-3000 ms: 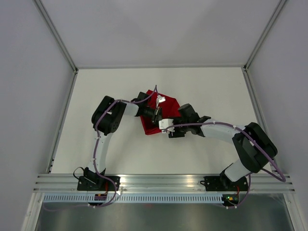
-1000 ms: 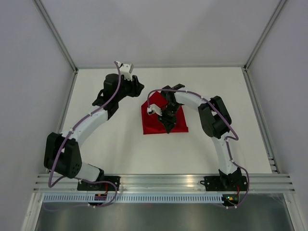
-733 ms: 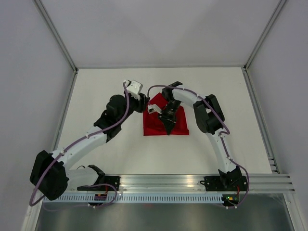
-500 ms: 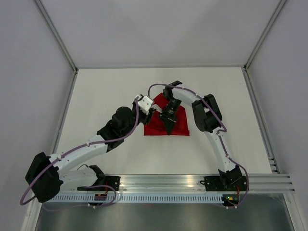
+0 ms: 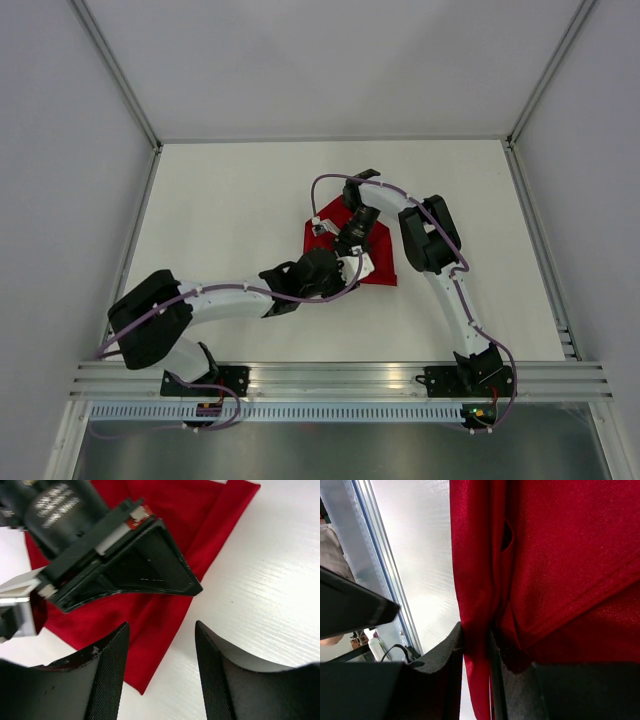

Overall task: Fold the napkin, place the utensils inside, and roll it up
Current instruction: Roll the napkin with the utensil

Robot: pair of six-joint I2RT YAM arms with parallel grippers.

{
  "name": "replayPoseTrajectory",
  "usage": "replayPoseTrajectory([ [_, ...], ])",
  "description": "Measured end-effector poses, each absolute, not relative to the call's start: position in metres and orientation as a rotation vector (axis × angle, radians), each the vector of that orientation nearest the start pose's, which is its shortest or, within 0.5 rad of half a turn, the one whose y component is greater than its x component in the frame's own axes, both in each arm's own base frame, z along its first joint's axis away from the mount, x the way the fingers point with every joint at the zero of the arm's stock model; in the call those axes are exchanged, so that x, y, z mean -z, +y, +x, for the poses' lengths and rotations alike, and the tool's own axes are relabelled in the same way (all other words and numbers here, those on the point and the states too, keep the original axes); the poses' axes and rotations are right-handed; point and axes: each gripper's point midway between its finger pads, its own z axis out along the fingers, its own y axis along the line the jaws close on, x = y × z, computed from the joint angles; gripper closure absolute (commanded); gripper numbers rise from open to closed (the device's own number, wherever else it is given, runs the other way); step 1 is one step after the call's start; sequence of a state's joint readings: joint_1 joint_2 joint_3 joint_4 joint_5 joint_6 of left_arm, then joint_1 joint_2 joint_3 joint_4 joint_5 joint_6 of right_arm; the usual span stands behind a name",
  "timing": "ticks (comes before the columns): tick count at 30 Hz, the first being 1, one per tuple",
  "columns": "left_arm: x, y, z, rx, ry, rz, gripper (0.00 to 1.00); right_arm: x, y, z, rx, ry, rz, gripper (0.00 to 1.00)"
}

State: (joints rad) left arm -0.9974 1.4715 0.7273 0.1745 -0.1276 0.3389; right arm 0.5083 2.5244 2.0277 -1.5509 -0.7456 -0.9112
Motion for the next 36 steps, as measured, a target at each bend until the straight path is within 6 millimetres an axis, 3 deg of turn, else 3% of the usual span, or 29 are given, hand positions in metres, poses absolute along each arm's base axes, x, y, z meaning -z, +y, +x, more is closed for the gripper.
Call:
replayPoseTrajectory([
  [8, -0.062, -0.336, 0.251, 0.234, 1.736, 1.393, 0.39, -0.014, 0.252, 0.262, -1.384, 2.598, -1.791, 0.89],
  [17, -0.026, -0.34, 0.25, 0.22, 1.779, 1.476, 0.39, -0.013, 0.248, 0.26, -1.409, 2.631, -1.769, 0.9],
  [27, -0.025, -0.353, 0.259, 0.232, 1.754, 1.456, 0.44, -0.012, 0.244, 0.26, -1.428, 2.659, -1.741, 0.9],
  [30, -0.024, -0.356, 0.262, 0.228, 1.754, 1.451, 0.48, -0.012, 0.241, 0.262, -1.427, 2.667, -1.726, 0.9],
  [34, -0.022, -0.359, 0.264, 0.234, 1.76, 1.461, 0.74, -0.012, 0.238, 0.263, -1.42, 2.673, -1.72, 0.9],
  [36, -0.02, -0.36, 0.264, 0.225, 1.754, 1.483, 0.8, -0.012, 0.237, 0.264, -1.415, 2.677, -1.718, 0.9],
])
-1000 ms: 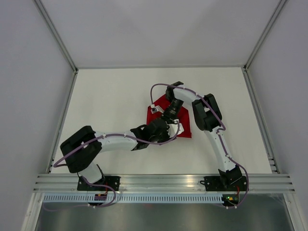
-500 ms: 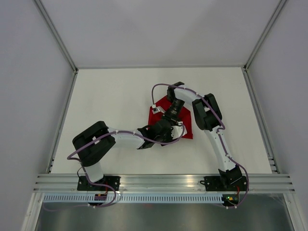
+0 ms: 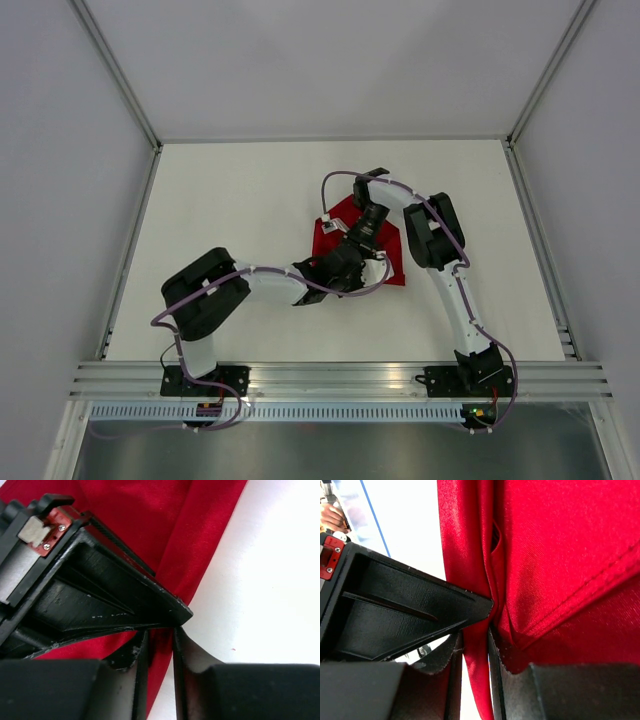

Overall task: Fold the napkin, place the utensils inside, and roll it up
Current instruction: Roll the napkin with the utensil

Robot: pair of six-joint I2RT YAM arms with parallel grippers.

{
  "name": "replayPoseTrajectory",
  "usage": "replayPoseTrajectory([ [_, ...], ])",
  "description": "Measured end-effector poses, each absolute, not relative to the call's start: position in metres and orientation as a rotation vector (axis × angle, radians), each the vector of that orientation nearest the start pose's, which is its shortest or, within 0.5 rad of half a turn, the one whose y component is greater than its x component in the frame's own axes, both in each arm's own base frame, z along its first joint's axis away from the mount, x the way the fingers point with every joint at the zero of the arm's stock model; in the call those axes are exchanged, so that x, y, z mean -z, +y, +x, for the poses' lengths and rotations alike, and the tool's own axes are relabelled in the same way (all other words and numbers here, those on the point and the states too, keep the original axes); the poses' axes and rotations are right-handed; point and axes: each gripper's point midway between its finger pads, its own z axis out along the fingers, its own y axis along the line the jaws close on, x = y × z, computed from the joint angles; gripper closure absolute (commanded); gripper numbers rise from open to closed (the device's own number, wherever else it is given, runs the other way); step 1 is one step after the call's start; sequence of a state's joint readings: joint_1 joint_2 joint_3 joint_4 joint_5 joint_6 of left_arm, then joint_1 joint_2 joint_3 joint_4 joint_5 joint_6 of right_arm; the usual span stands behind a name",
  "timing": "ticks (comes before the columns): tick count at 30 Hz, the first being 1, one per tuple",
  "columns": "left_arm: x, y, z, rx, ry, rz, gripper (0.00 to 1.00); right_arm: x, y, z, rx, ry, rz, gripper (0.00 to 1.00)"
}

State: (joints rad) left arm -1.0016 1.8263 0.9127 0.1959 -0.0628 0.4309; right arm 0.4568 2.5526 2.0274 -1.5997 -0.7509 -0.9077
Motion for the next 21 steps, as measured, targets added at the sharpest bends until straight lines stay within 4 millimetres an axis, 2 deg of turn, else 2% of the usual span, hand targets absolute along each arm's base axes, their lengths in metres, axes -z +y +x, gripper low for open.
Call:
replayPoseTrajectory([
  [4, -0.019, -0.361, 0.264, 0.232, 1.754, 1.514, 0.94, -0.012, 0.236, 0.265, -1.415, 2.677, -1.714, 0.88],
  [5, -0.019, -0.361, 0.264, 0.236, 1.757, 1.517, 0.97, -0.012, 0.236, 0.265, -1.415, 2.677, -1.713, 0.84],
  [9, -0.019, -0.362, 0.266, 0.272, 1.766, 1.524, 0.98, -0.013, 0.235, 0.266, -1.41, 2.676, -1.712, 0.68],
  [13, -0.018, -0.362, 0.266, 0.349, 1.772, 1.533, 0.98, -0.018, 0.232, 0.265, -1.392, 2.67, -1.704, 0.47],
  [16, -0.018, -0.363, 0.266, 0.411, 1.774, 1.539, 0.98, -0.025, 0.229, 0.266, -1.347, 2.668, -1.684, 0.39],
  [18, -0.018, -0.365, 0.267, 0.437, 1.774, 1.539, 0.98, -0.027, 0.228, 0.27, -1.306, 2.656, -1.663, 0.37],
  [21, -0.018, -0.368, 0.272, 0.475, 1.773, 1.535, 0.98, -0.03, 0.226, 0.289, -1.223, 2.606, -1.589, 0.34],
])
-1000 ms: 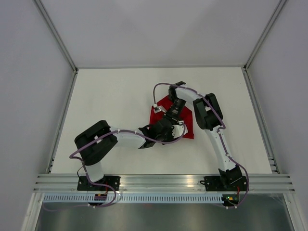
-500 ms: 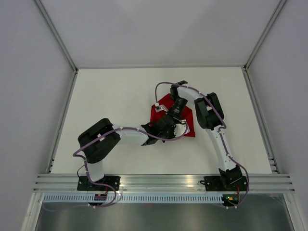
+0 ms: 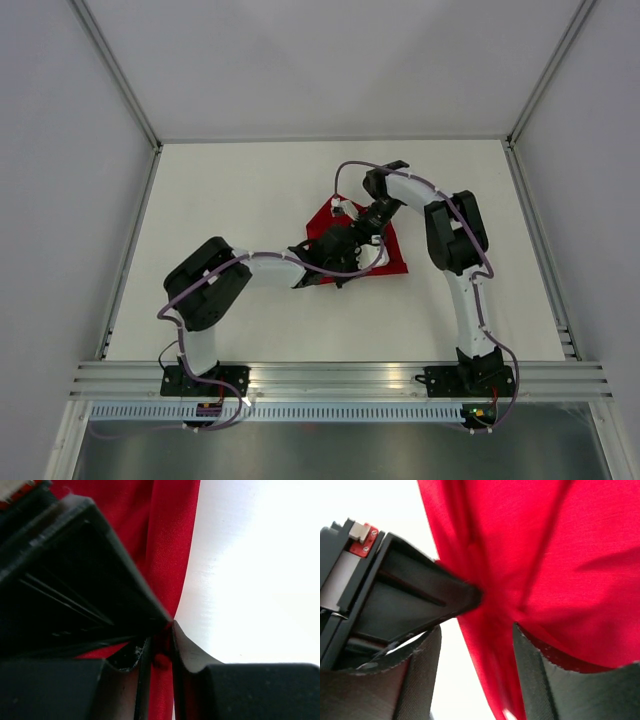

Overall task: Fold the napkin, place the utensils inside, and roll it up
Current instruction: Roll the napkin with the utensil

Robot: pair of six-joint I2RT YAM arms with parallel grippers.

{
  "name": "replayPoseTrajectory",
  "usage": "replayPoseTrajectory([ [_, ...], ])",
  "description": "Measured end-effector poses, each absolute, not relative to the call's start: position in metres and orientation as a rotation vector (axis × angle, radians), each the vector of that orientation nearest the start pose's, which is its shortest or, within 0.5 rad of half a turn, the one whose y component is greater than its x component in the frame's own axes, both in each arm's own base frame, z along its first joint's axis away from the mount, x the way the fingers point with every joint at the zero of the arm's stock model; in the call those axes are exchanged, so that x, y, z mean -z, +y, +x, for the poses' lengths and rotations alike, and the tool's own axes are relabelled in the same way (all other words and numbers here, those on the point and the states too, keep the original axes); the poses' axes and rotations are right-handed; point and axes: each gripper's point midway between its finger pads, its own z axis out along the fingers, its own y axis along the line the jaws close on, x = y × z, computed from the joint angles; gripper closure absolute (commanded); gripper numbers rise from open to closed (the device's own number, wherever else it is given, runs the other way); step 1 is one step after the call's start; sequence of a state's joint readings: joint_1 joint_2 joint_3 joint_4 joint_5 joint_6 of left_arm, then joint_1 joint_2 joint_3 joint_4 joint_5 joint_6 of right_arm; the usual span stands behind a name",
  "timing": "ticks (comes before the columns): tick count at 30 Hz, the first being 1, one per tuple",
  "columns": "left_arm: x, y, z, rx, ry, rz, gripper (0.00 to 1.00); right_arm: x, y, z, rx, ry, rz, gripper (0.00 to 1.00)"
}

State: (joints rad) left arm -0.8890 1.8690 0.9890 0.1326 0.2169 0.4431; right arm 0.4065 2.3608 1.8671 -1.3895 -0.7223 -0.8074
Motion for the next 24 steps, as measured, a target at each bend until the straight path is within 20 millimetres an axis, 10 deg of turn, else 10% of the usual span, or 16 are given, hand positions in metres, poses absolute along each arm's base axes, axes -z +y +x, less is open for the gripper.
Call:
replayPoseTrajectory([
  [6, -0.019, -0.37, 0.278, 0.576, 1.788, 1.525, 0.98, -0.04, 0.218, 0.341, -1.05, 2.453, -1.35, 0.34],
  [14, -0.021, -0.365, 0.287, 0.877, 1.917, 1.488, 0.98, -0.063, 0.15, 0.382, -0.84, 2.307, -1.017, 0.34],
  [24, -0.021, -0.37, 0.289, 1.22, 2.12, 1.47, 0.98, -0.07, 0.149, 0.33, -0.629, 2.056, -1.249, 0.32],
])
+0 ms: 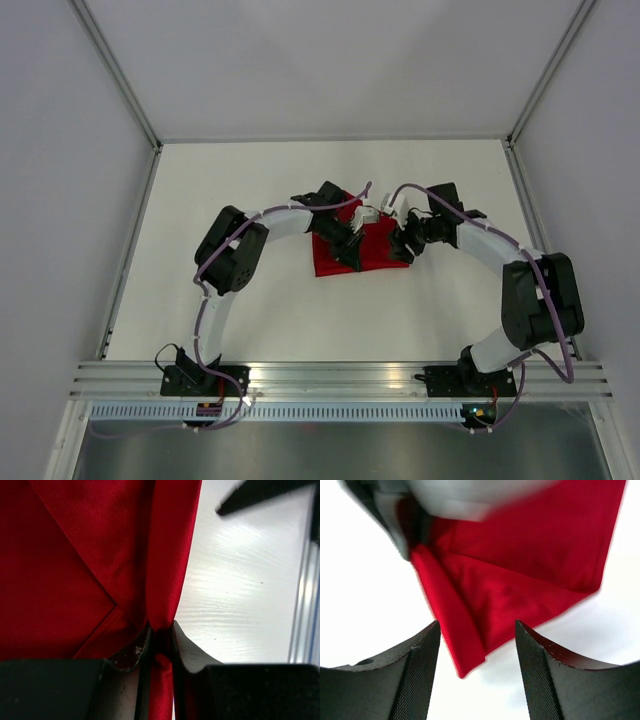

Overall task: Fold the napkin, place the utensils inside, and roll it up
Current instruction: Roll the napkin with the utensil

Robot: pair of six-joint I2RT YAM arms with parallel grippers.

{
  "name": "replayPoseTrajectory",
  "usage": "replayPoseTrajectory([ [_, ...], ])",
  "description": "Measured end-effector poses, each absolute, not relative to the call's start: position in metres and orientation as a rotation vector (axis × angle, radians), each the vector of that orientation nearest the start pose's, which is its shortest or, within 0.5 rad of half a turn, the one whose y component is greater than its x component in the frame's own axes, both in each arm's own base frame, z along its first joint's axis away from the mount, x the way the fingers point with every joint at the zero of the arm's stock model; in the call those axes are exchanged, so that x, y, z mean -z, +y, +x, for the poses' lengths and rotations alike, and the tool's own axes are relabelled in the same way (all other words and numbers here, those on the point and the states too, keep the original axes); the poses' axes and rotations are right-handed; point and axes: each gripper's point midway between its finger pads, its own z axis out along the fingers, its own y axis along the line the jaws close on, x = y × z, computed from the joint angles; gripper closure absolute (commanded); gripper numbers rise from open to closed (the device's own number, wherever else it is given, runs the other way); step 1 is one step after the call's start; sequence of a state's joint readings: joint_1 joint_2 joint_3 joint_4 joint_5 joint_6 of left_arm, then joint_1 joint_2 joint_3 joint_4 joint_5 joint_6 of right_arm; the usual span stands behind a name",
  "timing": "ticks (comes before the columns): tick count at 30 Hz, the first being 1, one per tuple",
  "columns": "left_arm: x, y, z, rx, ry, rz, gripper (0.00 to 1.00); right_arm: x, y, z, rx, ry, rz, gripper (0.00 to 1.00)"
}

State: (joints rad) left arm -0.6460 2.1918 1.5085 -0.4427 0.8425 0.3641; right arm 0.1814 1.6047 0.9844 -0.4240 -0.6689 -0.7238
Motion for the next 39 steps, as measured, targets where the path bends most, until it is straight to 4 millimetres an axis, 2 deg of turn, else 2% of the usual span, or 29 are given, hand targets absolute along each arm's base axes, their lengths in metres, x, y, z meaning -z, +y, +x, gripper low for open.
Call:
replayPoseTrajectory([
  [4, -0.021, -0.372, 0.284, 1.316, 2.185, 1.464, 0.98, -0.07, 0.175, 0.3, -0.501, 1.884, -1.446, 0.32],
  [7, -0.021, -0.372, 0.276, 1.384, 2.227, 1.458, 0.98, -0.062, 0.197, 0.282, -0.459, 1.784, -1.578, 0.32],
  [16, -0.02, -0.371, 0.266, 1.503, 2.327, 1.424, 0.98, -0.048, 0.22, 0.272, -0.384, 1.69, -1.717, 0.35],
  [23, -0.02, -0.368, 0.262, 1.525, 2.367, 1.409, 0.98, -0.023, 0.226, 0.262, -0.377, 1.708, -1.802, 0.53],
  [25, -0.02, -0.367, 0.261, 1.53, 2.38, 1.406, 0.97, -0.02, 0.226, 0.263, -0.371, 1.711, -1.808, 0.65],
  [26, -0.02, -0.367, 0.26, 1.533, 2.386, 1.404, 0.94, -0.019, 0.227, 0.264, -0.372, 1.713, -1.806, 0.73],
  [28, -0.02, -0.366, 0.259, 1.534, 2.391, 1.403, 0.88, -0.019, 0.227, 0.265, -0.375, 1.722, -1.804, 0.82],
  [29, -0.02, -0.366, 0.259, 1.535, 2.393, 1.402, 0.79, -0.019, 0.228, 0.265, -0.382, 1.728, -1.806, 0.85],
  [30, -0.02, -0.366, 0.259, 1.538, 2.394, 1.401, 0.75, -0.02, 0.229, 0.265, -0.391, 1.736, -1.809, 0.88],
  [32, -0.021, -0.365, 0.26, 1.541, 2.392, 1.395, 0.67, -0.02, 0.229, 0.263, -0.418, 1.758, -1.814, 0.91],
  [39, -0.026, -0.358, 0.268, 1.492, 2.392, 1.325, 0.57, -0.019, 0.23, 0.269, -0.608, 1.856, -1.803, 0.95],
])
